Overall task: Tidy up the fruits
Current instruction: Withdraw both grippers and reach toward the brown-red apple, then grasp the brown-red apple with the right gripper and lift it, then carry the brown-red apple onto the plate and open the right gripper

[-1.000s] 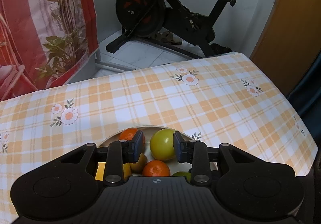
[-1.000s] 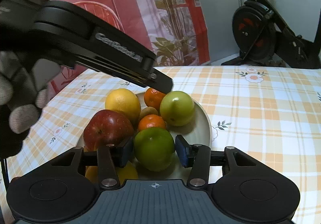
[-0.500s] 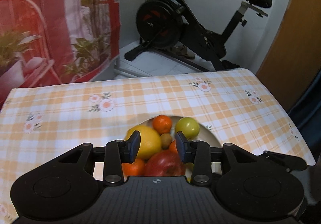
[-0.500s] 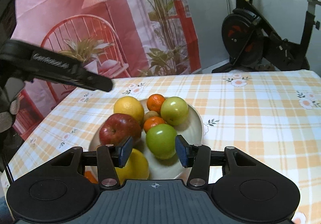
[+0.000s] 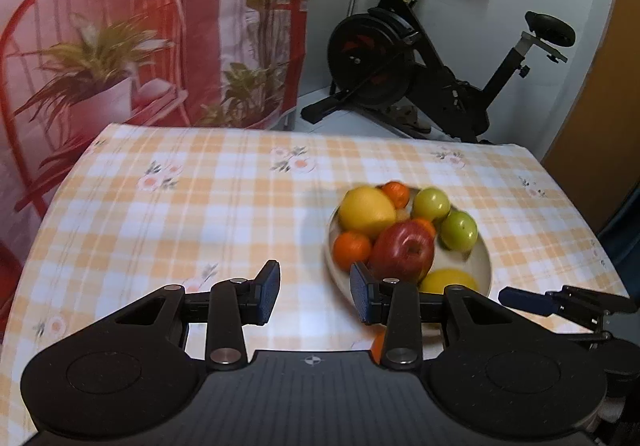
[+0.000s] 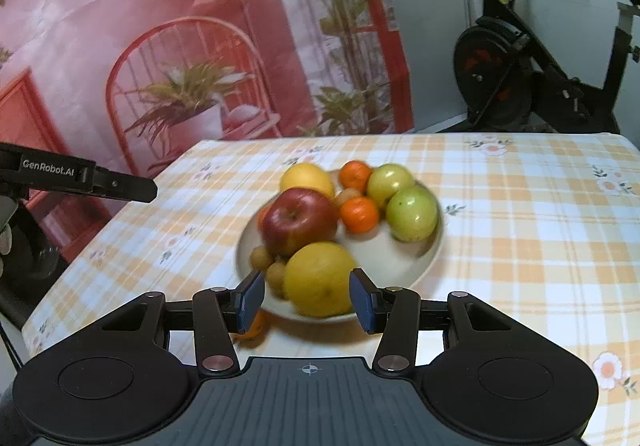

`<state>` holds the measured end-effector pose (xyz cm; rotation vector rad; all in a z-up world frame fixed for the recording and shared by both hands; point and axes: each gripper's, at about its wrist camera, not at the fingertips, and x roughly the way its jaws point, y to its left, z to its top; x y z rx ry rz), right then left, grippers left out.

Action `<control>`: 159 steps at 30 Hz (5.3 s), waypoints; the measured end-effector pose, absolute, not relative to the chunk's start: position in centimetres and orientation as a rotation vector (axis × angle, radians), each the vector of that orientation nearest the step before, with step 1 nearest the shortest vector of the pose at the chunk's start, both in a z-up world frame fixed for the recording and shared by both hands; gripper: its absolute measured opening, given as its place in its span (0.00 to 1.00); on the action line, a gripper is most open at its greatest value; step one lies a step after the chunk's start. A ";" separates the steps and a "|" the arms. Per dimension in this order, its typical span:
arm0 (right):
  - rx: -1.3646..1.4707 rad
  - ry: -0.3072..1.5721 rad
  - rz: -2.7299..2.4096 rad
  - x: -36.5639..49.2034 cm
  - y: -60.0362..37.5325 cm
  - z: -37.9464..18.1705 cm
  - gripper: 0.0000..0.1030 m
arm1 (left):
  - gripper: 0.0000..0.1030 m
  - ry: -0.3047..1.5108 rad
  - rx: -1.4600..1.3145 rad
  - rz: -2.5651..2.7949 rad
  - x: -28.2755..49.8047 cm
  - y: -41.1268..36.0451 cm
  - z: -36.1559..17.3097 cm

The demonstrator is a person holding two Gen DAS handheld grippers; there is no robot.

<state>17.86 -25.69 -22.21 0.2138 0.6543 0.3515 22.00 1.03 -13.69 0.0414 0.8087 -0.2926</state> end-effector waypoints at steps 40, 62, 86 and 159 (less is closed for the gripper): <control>-0.042 0.821 0.657 14.6 -10.9 -23.2 0.48 | 0.39 0.956 -0.200 -0.405 16.8 7.6 -20.3; 0.004 0.840 0.659 15.9 -10.4 -24.7 0.53 | 0.39 0.950 -0.238 -0.412 16.7 7.9 -20.7; 0.134 0.615 0.525 16.4 -19.3 -20.9 0.53 | 0.39 0.832 -0.058 -0.530 19.8 -1.1 -14.8; 0.285 0.627 0.327 21.7 -31.0 -25.4 0.54 | 0.41 0.934 0.133 -0.562 26.6 -12.9 -16.6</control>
